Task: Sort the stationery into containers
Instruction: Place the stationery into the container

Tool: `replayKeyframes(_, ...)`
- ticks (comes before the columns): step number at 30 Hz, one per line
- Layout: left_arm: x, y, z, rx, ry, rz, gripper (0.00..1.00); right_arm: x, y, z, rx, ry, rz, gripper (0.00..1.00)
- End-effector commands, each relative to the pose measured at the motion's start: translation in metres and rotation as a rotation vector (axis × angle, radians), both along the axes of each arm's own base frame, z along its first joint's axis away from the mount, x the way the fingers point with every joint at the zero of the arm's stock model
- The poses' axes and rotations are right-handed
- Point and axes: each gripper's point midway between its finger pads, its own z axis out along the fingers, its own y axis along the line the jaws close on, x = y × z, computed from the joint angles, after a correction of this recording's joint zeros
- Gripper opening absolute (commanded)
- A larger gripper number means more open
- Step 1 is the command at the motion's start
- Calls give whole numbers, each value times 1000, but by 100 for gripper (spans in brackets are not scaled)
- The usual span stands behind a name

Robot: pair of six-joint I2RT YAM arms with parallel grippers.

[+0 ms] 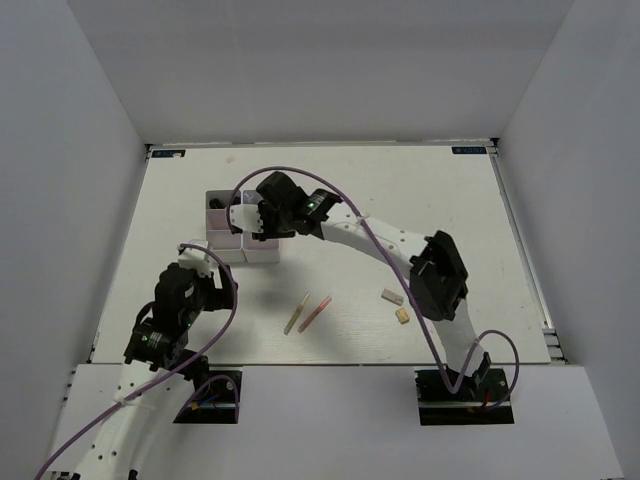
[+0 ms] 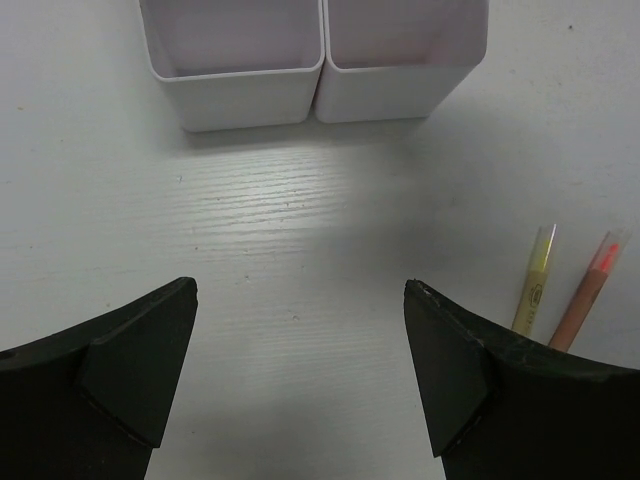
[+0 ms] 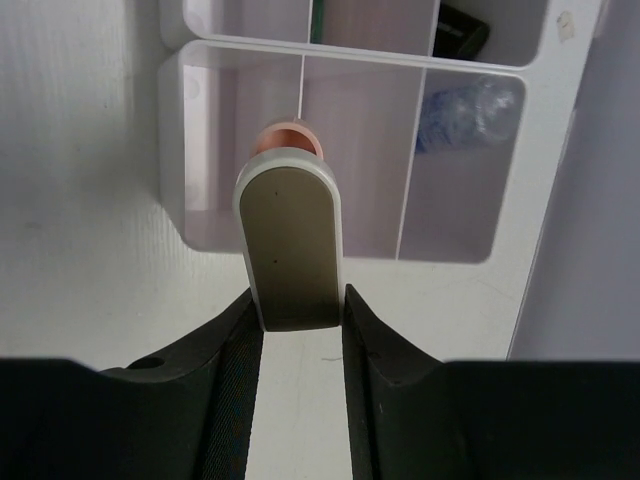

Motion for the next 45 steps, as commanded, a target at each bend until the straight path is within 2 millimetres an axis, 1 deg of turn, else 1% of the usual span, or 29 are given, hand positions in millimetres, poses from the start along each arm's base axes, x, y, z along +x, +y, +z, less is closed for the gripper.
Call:
replayKeyframes(1, 0, 5, 1, 19, -9, 19, 94, 20, 20, 20, 43, -103, 15, 0)
replayKeyframes(2, 0, 6, 2, 19, -14, 23, 94, 24, 26, 24, 70, -124, 14, 0)
replayKeyframes(6, 0, 9, 3, 25, -23, 36, 94, 32, 37, 22, 102, -148, 7, 0)
replayKeyframes(8, 0, 9, 4, 24, -28, 36, 94, 36, 39, 21, 112, -154, -6, 0)
replayKeyframes(11, 0, 9, 4, 24, -28, 39, 94, 41, 39, 19, 120, -172, -27, 0)
replayKeyframes(15, 0, 9, 4, 24, -33, 41, 94, 42, 39, 5, 99, -167, -39, 0)
replayKeyframes(18, -1, 9, 4, 23, -31, 38, 94, 48, 40, 1, 99, -178, -60, 0)
replayKeyframes(19, -1, 9, 4, 23, -31, 38, 94, 49, 42, 3, 105, -186, -61, 0)
replayKeyframes(21, -1, 10, 3, 25, -27, 41, 94, 52, 41, -2, 100, -185, -77, 0)
replayKeyframes(26, -1, 9, 3, 23, -26, 38, 94, 50, 37, -9, 77, -180, -78, 0)
replayKeyframes(27, -1, 9, 4, 23, -29, 39, 94, 50, 35, -13, 68, -174, -78, 0)
replayKeyframes(28, -1, 9, 3, 24, -28, 39, 94, 50, 36, -12, 71, -179, -78, 3)
replayKeyframes(29, -1, 9, 4, 24, -31, 36, 94, 49, 35, -17, 60, -172, -77, 8)
replayKeyframes(30, -1, 9, 3, 26, -28, 36, 94, 48, 36, -18, 60, -170, -73, 14)
replayKeyframes(31, -1, 9, 3, 27, -30, 38, 94, 48, 36, -19, 57, -172, -74, 19)
replayKeyframes(33, -1, 9, 3, 28, -26, 38, 94, 48, 34, -16, 61, -169, -80, 34)
replayKeyframes(35, -1, 9, 4, 26, -31, 38, 94, 48, 34, -16, 62, -167, -82, 35)
replayKeyframes(36, -1, 10, 5, 27, -33, 39, 94, 46, 35, -14, 64, -167, -78, 37)
replayKeyframes(37, -1, 10, 4, 27, -29, 43, 94, 46, 34, -13, 66, -164, -80, 41)
replayKeyframes(38, -1, 10, 4, 28, -29, 39, 94, 46, 34, -13, 65, -166, -81, 41)
replayKeyframes(40, -1, 11, 3, 27, -27, 48, 95, 47, 33, -10, 70, -169, -85, 45)
replayKeyframes(41, -1, 10, 4, 27, -29, 46, 95, 46, 33, -10, 70, -166, -86, 49)
replayKeyframes(43, 0, 10, 3, 25, -28, 45, 95, 45, 33, -11, 66, -170, -88, 55)
replayKeyframes(44, -1, 10, 4, 23, -31, 45, 95, 47, 32, -7, 75, -176, -90, 55)
replayKeyframes(45, -1, 8, 4, 20, -32, 38, 97, 46, 32, -9, 70, -174, -90, 55)
